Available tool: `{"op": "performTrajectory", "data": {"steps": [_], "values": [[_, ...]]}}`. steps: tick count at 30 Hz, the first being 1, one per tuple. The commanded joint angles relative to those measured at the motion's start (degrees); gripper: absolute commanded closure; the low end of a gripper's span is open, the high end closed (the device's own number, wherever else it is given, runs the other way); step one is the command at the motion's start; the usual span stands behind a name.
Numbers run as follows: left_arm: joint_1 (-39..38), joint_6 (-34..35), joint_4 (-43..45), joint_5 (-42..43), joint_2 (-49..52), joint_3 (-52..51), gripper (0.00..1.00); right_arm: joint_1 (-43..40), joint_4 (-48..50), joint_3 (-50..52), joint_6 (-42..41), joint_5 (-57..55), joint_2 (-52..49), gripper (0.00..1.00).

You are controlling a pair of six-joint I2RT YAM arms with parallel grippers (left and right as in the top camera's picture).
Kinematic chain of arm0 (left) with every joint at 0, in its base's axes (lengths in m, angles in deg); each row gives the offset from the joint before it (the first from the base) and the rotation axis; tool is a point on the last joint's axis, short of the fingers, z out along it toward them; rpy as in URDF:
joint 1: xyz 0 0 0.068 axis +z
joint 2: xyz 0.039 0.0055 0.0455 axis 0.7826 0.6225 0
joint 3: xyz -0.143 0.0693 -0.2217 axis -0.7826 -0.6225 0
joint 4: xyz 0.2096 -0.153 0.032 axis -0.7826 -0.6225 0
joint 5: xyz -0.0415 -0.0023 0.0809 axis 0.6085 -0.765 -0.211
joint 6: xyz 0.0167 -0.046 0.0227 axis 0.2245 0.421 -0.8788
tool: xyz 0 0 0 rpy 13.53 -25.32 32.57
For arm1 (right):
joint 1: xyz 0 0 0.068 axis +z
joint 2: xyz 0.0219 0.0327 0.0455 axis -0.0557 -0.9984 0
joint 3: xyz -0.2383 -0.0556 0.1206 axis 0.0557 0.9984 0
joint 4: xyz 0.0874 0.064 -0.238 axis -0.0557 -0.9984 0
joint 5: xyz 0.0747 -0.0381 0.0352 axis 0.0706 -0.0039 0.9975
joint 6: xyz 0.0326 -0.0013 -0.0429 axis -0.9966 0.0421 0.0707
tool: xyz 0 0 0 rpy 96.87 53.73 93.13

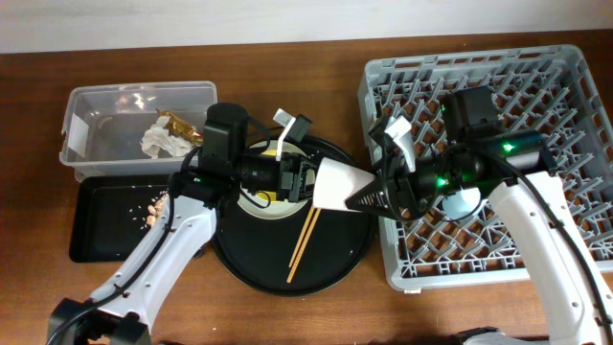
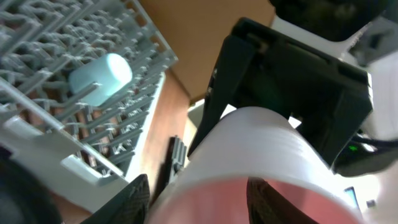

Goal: Sort waste into correct bins and load items into the dishwasher rack
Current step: 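Place the pink cup upside down on the rack with the right gripper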

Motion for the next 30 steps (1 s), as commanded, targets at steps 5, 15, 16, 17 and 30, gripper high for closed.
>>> {"op": "performTrajectory", "data": {"steps": [5,15,16,17,30], "values": [[0.44,-17.57,-25.59,-40.39,-2.69,0.07,0.43,-4.48,-3.08,-5.53,-14.99,-33.11,0.31,0.51],[4.09,-19.28,-36.89,-60.78,-18.67,0.07,0.38,-14.99,-21.20,-34.75,-28.59,-52.37,-17.49,0.51],[4.09,-19.28,-37.00,-60.78,-18.60,0.04,0.38,-15.96,-22.82,-38.07,-28.72,-54.03,-21.00,0.51],[4.09,-19.28,-37.07,-60.81,-18.60,0.04,0.37,-17.20,-24.94,-41.75,-28.76,-54.77,-25.75,0.51],[4.04,-19.26,-37.88,-60.81,-18.60,0.04,0.37,-19.08,-22.12,-43.17,-28.65,-55.30,-42.62,0.10]]}}
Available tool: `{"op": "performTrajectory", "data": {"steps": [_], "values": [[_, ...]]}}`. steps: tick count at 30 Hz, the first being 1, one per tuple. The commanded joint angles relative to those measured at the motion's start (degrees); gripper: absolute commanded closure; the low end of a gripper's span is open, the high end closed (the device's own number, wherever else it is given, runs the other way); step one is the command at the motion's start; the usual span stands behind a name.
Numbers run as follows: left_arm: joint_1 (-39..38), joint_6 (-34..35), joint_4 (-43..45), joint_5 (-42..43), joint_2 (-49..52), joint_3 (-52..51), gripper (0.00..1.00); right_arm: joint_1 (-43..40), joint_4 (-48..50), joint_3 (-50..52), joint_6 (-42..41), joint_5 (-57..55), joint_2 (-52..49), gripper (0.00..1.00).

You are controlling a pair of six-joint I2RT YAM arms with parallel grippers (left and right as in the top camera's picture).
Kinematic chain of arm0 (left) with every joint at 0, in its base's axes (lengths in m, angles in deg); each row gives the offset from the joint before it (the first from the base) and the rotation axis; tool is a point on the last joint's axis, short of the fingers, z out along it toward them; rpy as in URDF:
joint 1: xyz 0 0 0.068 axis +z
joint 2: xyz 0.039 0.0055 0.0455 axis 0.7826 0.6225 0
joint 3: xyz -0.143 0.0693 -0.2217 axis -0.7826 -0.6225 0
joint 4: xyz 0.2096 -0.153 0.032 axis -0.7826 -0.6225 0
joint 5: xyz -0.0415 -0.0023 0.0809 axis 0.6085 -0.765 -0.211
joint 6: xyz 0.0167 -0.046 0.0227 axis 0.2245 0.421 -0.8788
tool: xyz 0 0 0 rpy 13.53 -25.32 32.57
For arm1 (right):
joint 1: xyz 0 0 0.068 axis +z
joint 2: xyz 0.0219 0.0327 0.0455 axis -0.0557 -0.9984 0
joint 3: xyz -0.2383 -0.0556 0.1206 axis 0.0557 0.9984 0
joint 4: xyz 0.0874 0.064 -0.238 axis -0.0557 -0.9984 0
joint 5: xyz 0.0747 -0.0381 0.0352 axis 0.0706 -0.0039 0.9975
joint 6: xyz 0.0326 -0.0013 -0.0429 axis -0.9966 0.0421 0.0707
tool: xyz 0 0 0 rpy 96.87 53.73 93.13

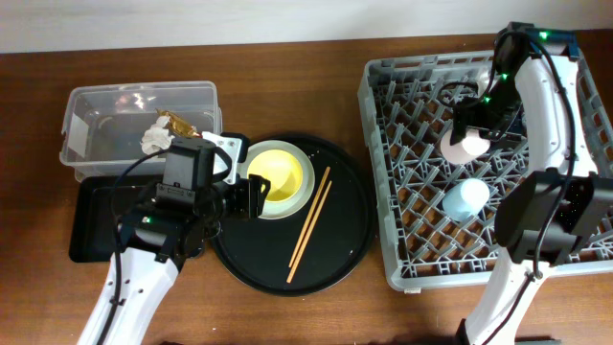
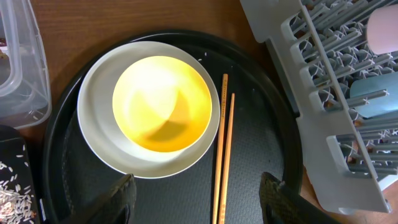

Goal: Sort waste into correct bins and load items into the dishwasher rack
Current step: 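Place the pink cup upside down on the rack with the right gripper, then grasp the yellow bowl from the plate with the right gripper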

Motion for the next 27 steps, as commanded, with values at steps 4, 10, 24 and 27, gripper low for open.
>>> {"op": "performTrajectory", "data": {"steps": [4,10,24,27], "values": [[0.24,-0.79,-2.47,-3.04,-0.44,0.22,0.30,0.00,0.24,-1.18,0.02,1.38,-0.46,0.09],[4.26,5.86,-12.44,-13.46,-0.46,0.22,0.23,3.76,-1.75,-1.18,3.67,11.50,8.26,0.10],[16.22,7.06,-16.63,-13.03,-0.46,0.22,0.03,40.22,12.96,-0.20,-2.69,6.32,2.82,0.16],[16.22,7.06,-16.63,-13.00,-0.46,0.22,0.03,41.55,14.12,-0.13,-6.23,6.40,-1.79,0.26]]}}
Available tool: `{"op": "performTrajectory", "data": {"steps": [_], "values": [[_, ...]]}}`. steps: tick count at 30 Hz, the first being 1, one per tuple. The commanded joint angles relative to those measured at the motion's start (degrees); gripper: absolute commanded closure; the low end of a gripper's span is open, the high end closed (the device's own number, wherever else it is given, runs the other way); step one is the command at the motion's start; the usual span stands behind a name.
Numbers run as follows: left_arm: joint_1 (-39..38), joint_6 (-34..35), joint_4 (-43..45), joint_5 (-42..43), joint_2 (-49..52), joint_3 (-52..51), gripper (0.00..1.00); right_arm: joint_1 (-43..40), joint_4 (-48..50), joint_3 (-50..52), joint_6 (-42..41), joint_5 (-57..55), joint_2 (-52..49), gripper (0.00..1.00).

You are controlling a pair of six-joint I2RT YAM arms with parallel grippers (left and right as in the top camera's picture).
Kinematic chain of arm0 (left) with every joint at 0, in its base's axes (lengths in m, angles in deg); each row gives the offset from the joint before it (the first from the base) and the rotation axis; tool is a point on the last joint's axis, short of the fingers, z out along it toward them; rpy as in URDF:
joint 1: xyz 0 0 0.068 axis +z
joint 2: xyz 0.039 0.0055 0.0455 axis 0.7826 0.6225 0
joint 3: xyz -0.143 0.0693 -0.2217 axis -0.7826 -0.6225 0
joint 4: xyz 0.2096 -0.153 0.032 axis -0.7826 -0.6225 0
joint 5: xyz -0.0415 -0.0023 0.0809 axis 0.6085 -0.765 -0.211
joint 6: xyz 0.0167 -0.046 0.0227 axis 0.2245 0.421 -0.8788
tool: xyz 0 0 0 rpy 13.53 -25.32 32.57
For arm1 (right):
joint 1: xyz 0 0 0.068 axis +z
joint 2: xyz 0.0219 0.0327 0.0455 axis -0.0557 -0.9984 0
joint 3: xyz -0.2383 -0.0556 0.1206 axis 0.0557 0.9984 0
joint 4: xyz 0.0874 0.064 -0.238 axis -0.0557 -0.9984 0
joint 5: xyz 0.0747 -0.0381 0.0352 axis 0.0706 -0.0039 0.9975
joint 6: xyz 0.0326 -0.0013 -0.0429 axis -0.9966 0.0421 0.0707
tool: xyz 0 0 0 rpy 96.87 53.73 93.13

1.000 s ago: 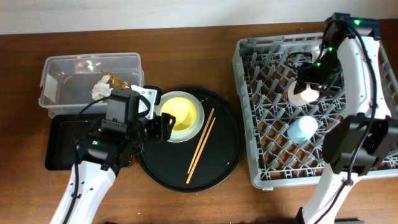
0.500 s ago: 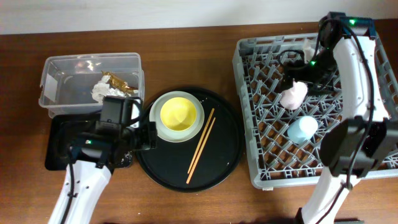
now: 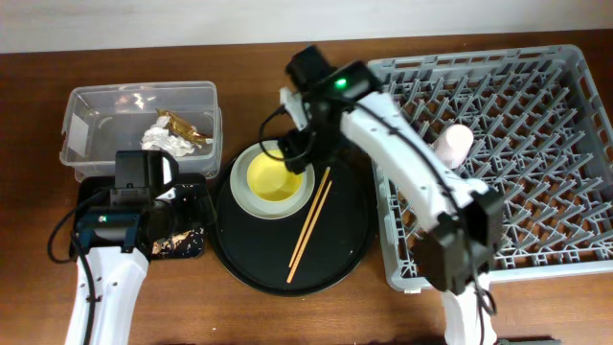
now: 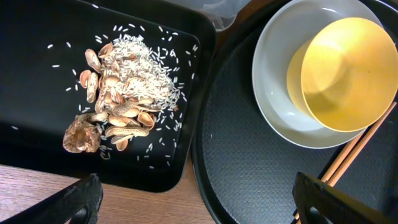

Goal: Sort waste into correct bins and load items into the dishwasher rack
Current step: 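Grasp the yellow bowl from the plate with the right gripper, then place the yellow bowl on its side at the back of the rack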

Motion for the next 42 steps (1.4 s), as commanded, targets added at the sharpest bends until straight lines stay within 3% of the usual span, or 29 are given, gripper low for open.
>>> {"op": "performTrajectory", "data": {"steps": [1,5,6,7,9,10,14,19,23,27,31,34,38,42], "values": [[0.35,0.52,-0.07,-0.20,-0.46,0.20,0.03,0.39,0.79,0.31,-4.00,-1.62,-4.79,0.30],[0.35,0.52,-0.44,-0.22,-0.46,0.20,0.03,0.55,1.29,0.39,-4.87,-1.55,-10.97,0.35],[0.35,0.52,-0.44,-0.22,-0.46,0.20,0.03,0.70,1.46,0.39,-4.92,-1.53,-11.91,0.39],[0.35,0.52,-0.44,-0.22,-0.44,0.20,0.03,0.98,1.90,0.39,-5.44,-1.60,-13.60,0.49],[0.35,0.52,-0.46,-0.20,-0.46,0.20,0.03,1.20,3.02,0.39,-6.36,-1.60,-14.95,0.56],[0.35,0.52,-0.46,-0.22,-0.46,0.20,0.03,1.18,3.63,0.39,-6.58,-1.60,-15.17,0.66],[0.35,0.52,-0.46,-0.20,-0.44,0.20,0.03,1.25,5.73,0.87,-7.80,-1.62,-15.21,0.74],[0.35,0.52,-0.44,-0.22,-0.44,0.20,0.03,1.22,7.19,3.02,-9.70,-1.60,-15.19,0.96],[0.35,0.52,-0.46,-0.22,-0.46,0.20,0.03,-0.68,3.96,1.14,-9.09,-7.48,-10.49,0.96],[0.35,0.52,-0.42,-0.22,-0.46,0.20,0.03,-7.91,2.93,-1.27,-9.09,-22.25,5.51,0.96],[0.35,0.52,-0.24,-0.22,-0.46,0.20,0.03,-15.08,7.26,-1.27,-9.07,-36.41,11.93,0.96],[0.35,0.52,-0.02,-0.22,-0.46,0.20,0.03,-21.14,11.41,-1.25,-9.92,-55.74,11.34,0.96],[0.35,0.52,-0.02,-0.20,-0.44,0.20,0.03,-24.15,14.05,-1.07,-22.93,-76.70,8.98,0.96],[0.35,0.52,-0.04,-0.17,-0.46,0.20,0.03,-24.46,13.46,-0.87,-25.77,-82.01,1.60,0.96]]}}
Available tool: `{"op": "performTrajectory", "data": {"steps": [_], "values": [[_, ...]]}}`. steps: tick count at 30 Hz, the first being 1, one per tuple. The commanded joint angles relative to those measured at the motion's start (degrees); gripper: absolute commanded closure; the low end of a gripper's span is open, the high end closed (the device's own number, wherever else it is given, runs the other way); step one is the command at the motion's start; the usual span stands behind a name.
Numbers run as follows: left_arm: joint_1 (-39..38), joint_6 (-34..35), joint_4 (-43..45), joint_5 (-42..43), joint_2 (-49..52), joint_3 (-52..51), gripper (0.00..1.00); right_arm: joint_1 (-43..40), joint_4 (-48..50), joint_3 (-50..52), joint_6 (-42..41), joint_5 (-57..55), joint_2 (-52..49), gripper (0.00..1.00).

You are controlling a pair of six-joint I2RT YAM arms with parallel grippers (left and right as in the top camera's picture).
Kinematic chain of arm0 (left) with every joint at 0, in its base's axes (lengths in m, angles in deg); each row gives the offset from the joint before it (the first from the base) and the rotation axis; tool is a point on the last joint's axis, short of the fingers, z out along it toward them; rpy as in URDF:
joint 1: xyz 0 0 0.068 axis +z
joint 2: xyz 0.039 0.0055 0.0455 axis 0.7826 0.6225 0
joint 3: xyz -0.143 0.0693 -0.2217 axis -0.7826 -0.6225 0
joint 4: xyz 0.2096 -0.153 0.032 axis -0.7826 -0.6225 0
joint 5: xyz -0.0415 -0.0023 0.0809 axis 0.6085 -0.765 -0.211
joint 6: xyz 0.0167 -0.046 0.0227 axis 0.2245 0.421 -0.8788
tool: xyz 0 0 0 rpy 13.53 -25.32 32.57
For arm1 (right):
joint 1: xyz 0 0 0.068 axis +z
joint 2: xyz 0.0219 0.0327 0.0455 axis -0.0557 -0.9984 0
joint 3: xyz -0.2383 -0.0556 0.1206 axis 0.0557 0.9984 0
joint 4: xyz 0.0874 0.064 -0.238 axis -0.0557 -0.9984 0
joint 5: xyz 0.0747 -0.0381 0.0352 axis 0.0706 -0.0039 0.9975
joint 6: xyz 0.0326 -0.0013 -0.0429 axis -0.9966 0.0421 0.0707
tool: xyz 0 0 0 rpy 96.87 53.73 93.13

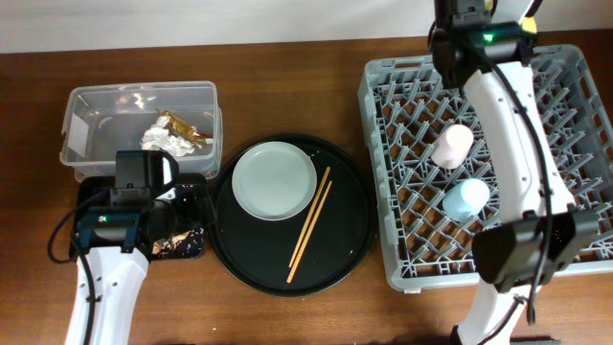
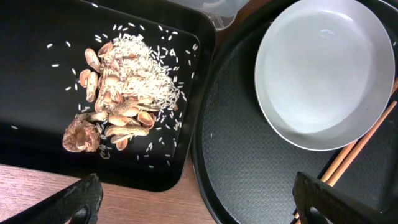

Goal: Sort waste into correct bins and load items into the dishwasher rack
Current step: 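Place the yellow bowl on its side at the back of the rack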

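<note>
A pale grey bowl [image 1: 274, 180] [image 2: 323, 68] sits empty on the round black tray [image 1: 350, 244], with a pair of wooden chopsticks [image 1: 308, 225] [image 2: 354, 149] beside it. No yellow bowl shows in either view. The grey dishwasher rack [image 1: 575, 86] holds a pink cup [image 1: 451, 146] and a pale blue cup [image 1: 465, 199], both on their sides. My left gripper [image 2: 202, 208] hangs open over the gap between the rectangular black tray [image 2: 37, 93] and the round one. My right arm [image 1: 498, 86] reaches to the rack's far edge, and its gripper is beyond the top of the overhead view.
Rice and nut shells [image 2: 124, 87] lie heaped in the rectangular black tray, which stands at the table's left. Behind it a clear plastic bin [image 1: 96, 105] holds crumpled wrappers [image 1: 172, 134]. The rack fills the right side of the table.
The yellow bowl that sat in the grey bowl is gone. My right arm has moved from over that bowl to the rack's far edge. The left arm has not moved.
First both grippers met over the round tray around a pale cup. Then my right arm held the pink cup over the rack while the left looked down on the yellow bowl. Later the cup lay in the rack, the right gripper at the yellow bowl, now gone.
</note>
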Motion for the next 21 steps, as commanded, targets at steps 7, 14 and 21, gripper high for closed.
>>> {"op": "performTrajectory", "data": {"steps": [7,14,21], "values": [[0.35,0.55,0.09,-0.17,-0.46,0.20,0.03,0.07,-7.34,0.52,-7.61,-6.91,-16.55,0.96],[0.35,0.55,0.15,-0.17,-0.46,0.20,0.03,1.18,-7.82,0.52,-8.15,-2.69,-17.62,0.96],[0.35,0.55,0.15,-0.20,-0.46,0.20,0.03,1.92,-7.65,0.52,-8.13,-6.95,-17.62,0.96]]}}
